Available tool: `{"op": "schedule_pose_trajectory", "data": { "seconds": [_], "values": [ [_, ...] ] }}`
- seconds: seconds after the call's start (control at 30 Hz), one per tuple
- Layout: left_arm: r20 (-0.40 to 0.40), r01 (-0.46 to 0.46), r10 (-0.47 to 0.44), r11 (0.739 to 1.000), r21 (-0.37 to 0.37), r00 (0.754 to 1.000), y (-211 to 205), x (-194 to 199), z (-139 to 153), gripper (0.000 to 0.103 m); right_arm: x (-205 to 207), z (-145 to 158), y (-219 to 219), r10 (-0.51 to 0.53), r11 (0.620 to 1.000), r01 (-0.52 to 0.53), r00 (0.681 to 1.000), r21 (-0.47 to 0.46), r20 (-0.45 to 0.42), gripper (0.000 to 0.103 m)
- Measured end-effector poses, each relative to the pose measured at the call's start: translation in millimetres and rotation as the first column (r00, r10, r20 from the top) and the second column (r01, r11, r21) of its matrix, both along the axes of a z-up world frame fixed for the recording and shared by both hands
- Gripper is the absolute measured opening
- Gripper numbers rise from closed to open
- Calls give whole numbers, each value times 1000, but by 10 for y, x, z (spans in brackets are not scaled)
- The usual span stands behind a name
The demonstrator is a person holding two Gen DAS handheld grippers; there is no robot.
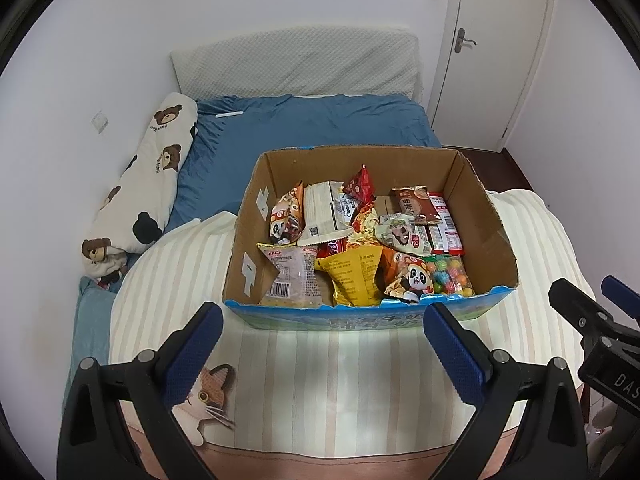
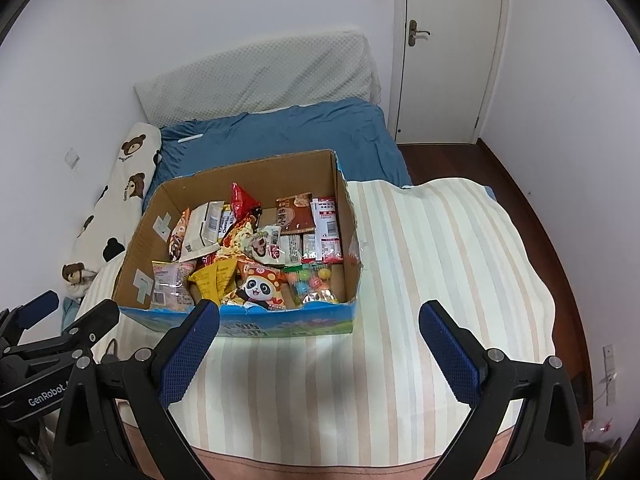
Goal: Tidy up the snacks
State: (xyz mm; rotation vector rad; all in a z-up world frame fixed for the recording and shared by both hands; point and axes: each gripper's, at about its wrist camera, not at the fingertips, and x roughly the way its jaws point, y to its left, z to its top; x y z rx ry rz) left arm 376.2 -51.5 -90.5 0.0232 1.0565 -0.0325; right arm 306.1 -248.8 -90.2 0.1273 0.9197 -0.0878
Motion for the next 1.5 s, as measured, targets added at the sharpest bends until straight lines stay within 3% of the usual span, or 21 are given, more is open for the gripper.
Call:
{"op": "schedule_pose_trajectory", "data": {
  "seconds": [1.5],
  "values": [
    [23, 8, -9, 1000, 27, 1000, -43, -68, 111, 103, -64, 52, 2, 19, 999, -20, 1000, -28, -4, 102]
  ]
}}
